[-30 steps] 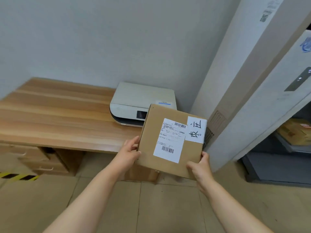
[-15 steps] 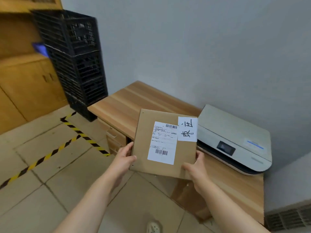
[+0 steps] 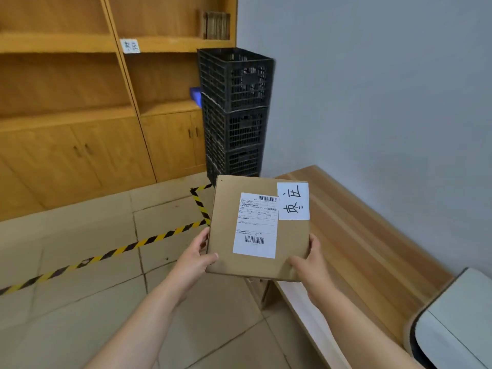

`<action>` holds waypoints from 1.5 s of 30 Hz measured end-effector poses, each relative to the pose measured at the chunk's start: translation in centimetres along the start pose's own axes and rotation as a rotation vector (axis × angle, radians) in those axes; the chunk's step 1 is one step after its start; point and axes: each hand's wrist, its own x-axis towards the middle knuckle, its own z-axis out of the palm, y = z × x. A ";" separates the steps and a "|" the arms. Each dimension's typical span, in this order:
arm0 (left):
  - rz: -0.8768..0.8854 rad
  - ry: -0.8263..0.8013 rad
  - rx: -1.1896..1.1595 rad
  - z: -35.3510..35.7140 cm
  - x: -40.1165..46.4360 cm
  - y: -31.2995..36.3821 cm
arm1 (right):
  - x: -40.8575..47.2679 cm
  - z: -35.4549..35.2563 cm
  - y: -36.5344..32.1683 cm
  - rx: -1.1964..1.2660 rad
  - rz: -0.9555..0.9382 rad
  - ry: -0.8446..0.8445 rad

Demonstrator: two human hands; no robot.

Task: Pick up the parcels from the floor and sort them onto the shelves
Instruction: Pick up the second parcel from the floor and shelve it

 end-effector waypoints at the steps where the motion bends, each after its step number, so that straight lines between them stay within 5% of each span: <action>1: -0.003 0.031 -0.008 -0.6 0.6 0.2 | 1.4 0.8 -0.6 -0.017 -0.011 -0.030; 17: 0.028 0.490 -0.007 -14.4 10.1 3.5 | 15.7 19.1 -7.3 -0.212 -0.345 -0.440; 30: 0.046 0.509 0.076 -33.4 26.0 8.9 | 29.5 39.3 -13.3 -0.390 -0.357 -0.453; 45: 0.047 0.494 0.238 -41.5 46.9 14.0 | 51.3 50.7 -18.8 -0.327 -0.367 -0.508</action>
